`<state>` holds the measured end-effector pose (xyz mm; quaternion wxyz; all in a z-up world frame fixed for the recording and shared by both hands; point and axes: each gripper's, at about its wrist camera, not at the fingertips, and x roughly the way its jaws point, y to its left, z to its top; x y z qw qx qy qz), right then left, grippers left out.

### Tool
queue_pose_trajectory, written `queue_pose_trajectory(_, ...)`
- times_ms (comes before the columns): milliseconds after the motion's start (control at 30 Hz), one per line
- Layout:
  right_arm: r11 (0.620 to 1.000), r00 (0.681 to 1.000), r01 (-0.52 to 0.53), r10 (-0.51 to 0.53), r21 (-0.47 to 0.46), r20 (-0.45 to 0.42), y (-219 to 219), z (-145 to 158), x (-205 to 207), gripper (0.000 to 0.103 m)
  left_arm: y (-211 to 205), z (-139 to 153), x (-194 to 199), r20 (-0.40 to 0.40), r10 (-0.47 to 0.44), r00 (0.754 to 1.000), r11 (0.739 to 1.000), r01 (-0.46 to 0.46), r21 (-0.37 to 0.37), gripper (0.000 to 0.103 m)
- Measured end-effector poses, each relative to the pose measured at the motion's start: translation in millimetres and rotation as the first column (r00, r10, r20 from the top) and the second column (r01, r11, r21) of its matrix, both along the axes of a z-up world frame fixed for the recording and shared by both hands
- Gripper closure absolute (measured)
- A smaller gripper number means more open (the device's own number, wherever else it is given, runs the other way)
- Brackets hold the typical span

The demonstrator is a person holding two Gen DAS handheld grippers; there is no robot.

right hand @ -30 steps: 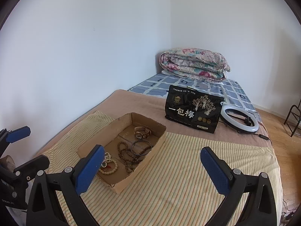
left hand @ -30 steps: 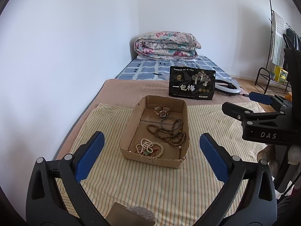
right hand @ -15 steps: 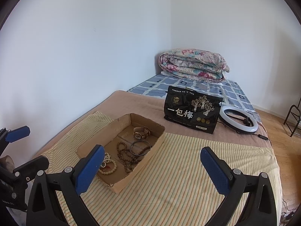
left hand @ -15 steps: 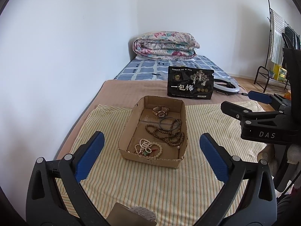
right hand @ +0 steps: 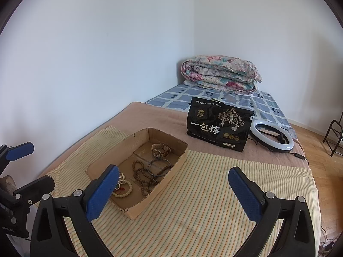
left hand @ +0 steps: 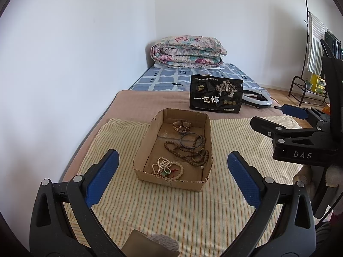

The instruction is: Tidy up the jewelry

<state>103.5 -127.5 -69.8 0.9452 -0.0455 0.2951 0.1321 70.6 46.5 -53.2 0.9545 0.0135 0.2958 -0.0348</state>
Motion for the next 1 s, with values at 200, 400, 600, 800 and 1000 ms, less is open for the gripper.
queue_pose_trajectory(200,1.0,1.0,-0.001,0.001,-0.002,0.0,0.3,-0.5,-0.4,0.0,1.1,-0.7,0.3,0.001,0.004,1.0,1.0,-0.004,-0.001,0.0)
queue_pose_trajectory(400,1.0,1.0,-0.002,0.002,-0.002,0.0,0.1,-0.5,-0.6,0.0,-1.5,-0.1,-1.0,-0.002,-0.001,1.0,1.0,0.001,0.002,0.0)
queue_pose_trajectory(600,1.0,1.0,-0.001,0.001,-0.002,0.0,0.4,-0.5,-0.3,0.0,-2.0,-0.1,-1.7,-0.002,0.002,1.0,1.0,-0.002,0.001,0.0)
queue_pose_trajectory(800,1.0,1.0,-0.002,0.002,0.0,-0.002,0.2,-0.8,-0.7,0.0,-0.7,-0.5,-0.9,-0.003,0.0,1.0,1.0,0.0,0.0,0.0)
queue_pose_trajectory(1000,1.0,1.0,-0.004,0.004,0.003,-0.003,-1.2,-1.2,-0.9,0.0,-1.6,-0.5,-2.2,-0.004,0.0,1.0,1.0,0.0,0.002,0.0)
